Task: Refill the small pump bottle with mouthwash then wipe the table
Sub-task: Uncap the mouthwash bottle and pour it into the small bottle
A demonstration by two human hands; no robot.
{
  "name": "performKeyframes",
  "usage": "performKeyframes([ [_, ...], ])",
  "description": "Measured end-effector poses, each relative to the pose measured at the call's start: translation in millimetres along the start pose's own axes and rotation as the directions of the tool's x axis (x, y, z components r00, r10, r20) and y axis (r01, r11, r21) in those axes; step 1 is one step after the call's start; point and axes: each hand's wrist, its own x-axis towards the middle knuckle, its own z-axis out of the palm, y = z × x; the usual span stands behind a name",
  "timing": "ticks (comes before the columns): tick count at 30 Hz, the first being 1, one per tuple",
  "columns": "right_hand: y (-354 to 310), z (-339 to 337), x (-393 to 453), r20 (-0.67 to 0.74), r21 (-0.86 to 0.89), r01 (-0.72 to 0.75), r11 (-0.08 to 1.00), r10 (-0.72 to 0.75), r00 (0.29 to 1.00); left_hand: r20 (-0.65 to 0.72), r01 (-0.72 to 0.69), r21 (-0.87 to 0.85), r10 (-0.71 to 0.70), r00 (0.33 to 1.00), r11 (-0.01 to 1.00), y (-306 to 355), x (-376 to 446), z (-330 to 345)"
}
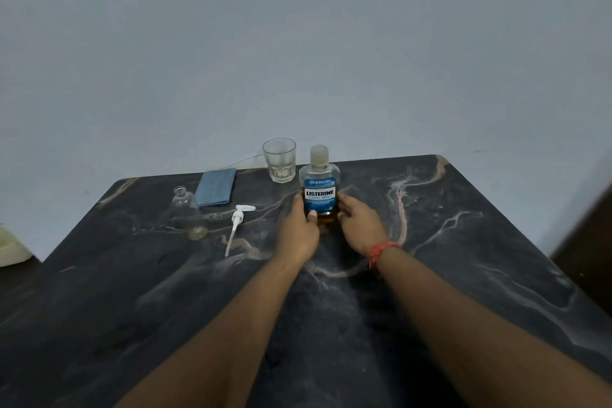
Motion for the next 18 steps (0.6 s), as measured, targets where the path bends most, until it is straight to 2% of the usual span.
performKeyframes([
  [9,-16.1,-1.6,-100.6,0.049,0.066,-0.009,0.998,0.006,0.999,0.026,-0.005,-0.045,0.006,1.000,0.999,2.0,-102.4,-24.1],
  [16,-24.2,-10.4,-124.0,0.111,0.033,-0.015,0.999,0.011,0.994,0.000,0.026,-0.043,-0.026,1.000,0.999,6.0,-127.0,-29.6],
  [18,-27.1,-15.0,-122.7,0.072,0.007,-0.013,1.000,0.012,0.997,-0.003,0.017,-0.072,-0.017,1.000,0.997,7.9,-126.2,-32.6],
])
